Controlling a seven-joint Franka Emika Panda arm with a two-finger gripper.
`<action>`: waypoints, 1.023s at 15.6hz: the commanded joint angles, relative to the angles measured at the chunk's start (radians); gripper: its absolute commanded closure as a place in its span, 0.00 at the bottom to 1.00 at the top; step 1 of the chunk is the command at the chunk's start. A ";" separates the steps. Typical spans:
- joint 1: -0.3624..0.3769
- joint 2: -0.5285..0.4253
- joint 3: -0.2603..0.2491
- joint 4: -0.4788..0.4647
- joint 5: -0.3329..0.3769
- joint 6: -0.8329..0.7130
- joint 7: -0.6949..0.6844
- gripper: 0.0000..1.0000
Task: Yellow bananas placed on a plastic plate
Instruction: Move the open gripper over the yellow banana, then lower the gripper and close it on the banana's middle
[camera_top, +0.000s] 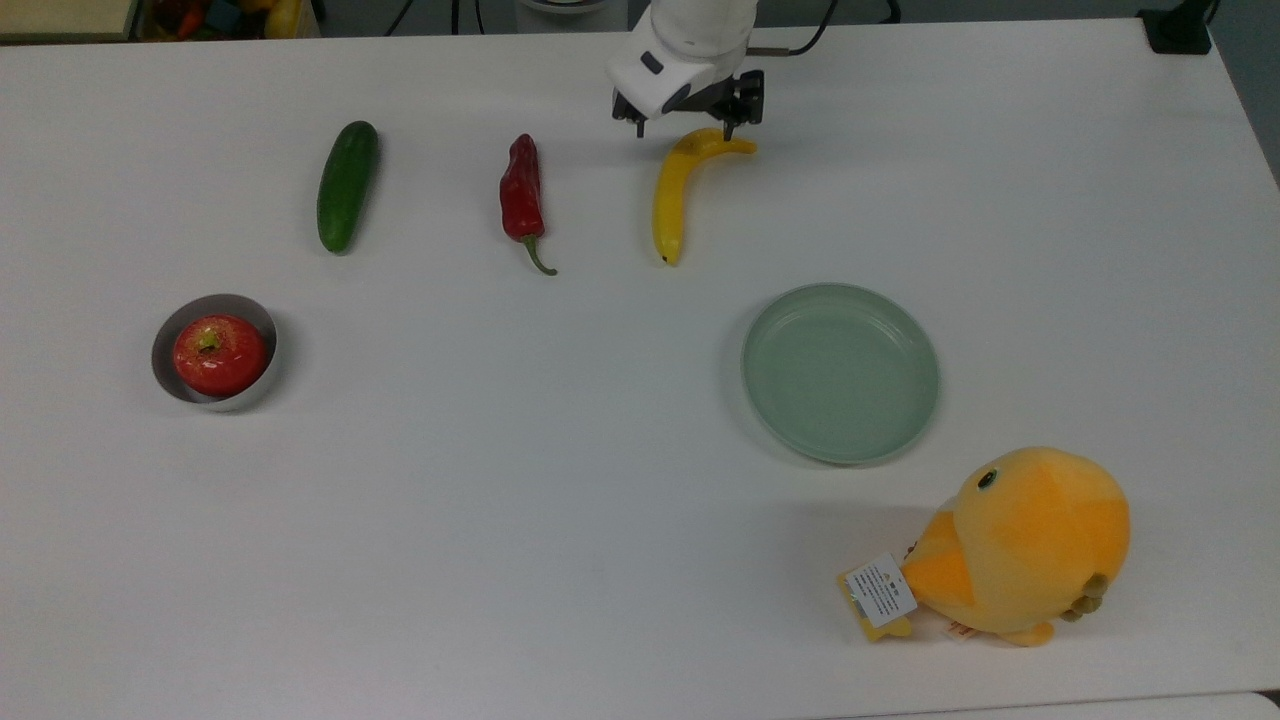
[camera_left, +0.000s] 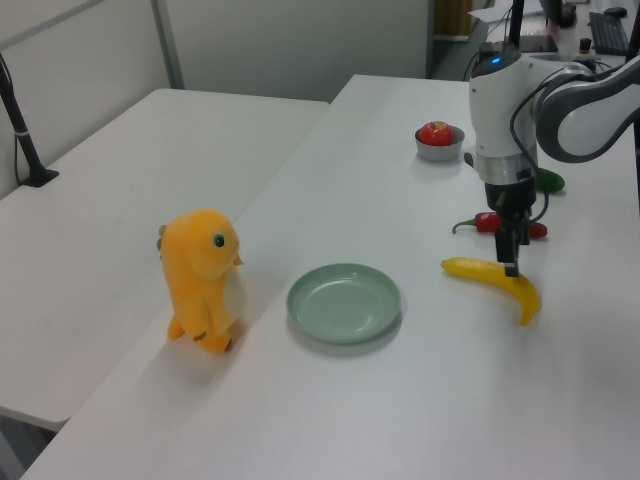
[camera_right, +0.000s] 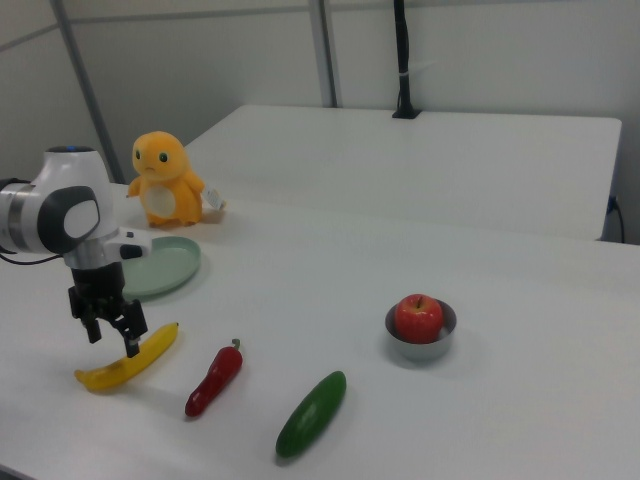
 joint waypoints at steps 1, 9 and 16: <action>-0.028 0.007 0.003 -0.045 0.007 0.141 0.018 0.00; -0.042 0.033 0.003 -0.083 0.004 0.229 0.017 0.15; -0.047 0.034 0.003 -0.085 0.005 0.217 0.017 0.96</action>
